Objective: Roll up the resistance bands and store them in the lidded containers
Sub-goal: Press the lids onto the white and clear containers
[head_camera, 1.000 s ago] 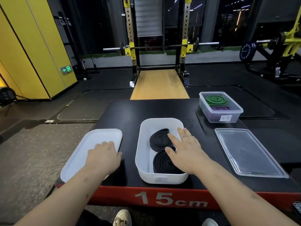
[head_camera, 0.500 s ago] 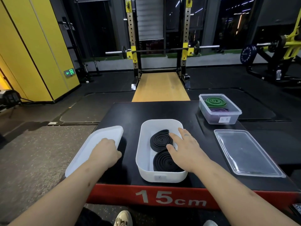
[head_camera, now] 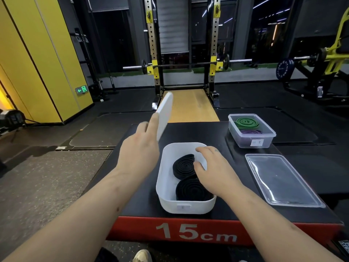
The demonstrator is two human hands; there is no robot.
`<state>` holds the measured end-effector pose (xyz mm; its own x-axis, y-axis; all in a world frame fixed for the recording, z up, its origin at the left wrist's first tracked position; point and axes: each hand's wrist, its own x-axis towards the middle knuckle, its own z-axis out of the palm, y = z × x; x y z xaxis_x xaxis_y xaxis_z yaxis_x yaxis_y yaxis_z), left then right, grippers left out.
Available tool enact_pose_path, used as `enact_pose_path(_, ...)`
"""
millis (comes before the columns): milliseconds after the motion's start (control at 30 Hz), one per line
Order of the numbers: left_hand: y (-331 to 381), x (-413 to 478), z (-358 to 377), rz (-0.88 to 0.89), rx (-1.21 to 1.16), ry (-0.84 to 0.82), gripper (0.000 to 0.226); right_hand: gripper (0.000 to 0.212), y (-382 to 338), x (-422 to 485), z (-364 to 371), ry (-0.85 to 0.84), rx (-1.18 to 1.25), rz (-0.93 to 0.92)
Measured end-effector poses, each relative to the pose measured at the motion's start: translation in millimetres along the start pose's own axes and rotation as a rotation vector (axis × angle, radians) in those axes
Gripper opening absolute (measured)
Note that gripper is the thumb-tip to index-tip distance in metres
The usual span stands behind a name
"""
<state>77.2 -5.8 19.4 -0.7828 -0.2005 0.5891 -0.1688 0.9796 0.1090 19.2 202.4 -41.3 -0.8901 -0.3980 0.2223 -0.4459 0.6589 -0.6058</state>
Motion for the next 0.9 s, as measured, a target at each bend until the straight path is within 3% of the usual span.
enact_pose_path(133, 27, 3, -21, -0.116, -0.388, 0.109, 0.067, 0.049, -1, 3, -4, 0.051, 0.147, 0.01)
enact_pose_path(233, 32, 5, -18, -0.35, -0.747, 0.054, 0.061, 0.041, -1, 8, -10, 0.094, 0.332, 0.1)
enact_pose_path(367, 26, -8, 2, -0.45, -0.908, -0.075, 0.037, 0.029, 8, 9, -15, 0.143, 0.443, 0.193)
enact_pose_path(500, 17, -25, 24, -0.426, -0.792, -0.239, 0.022, 0.017, 21, 4, -14, 0.143, 0.279, 0.282)
enact_pose_path(667, 6, -45, 45, -0.341, -0.449, -0.421, 0.028, 0.016, 32, -1, -6, 0.091, 0.083, 0.344)
enact_pose_path(900, 4, -56, 50, -0.273, -0.345, -0.39, 0.031, 0.016, 35, -7, 4, 0.023, -0.005, 0.355)
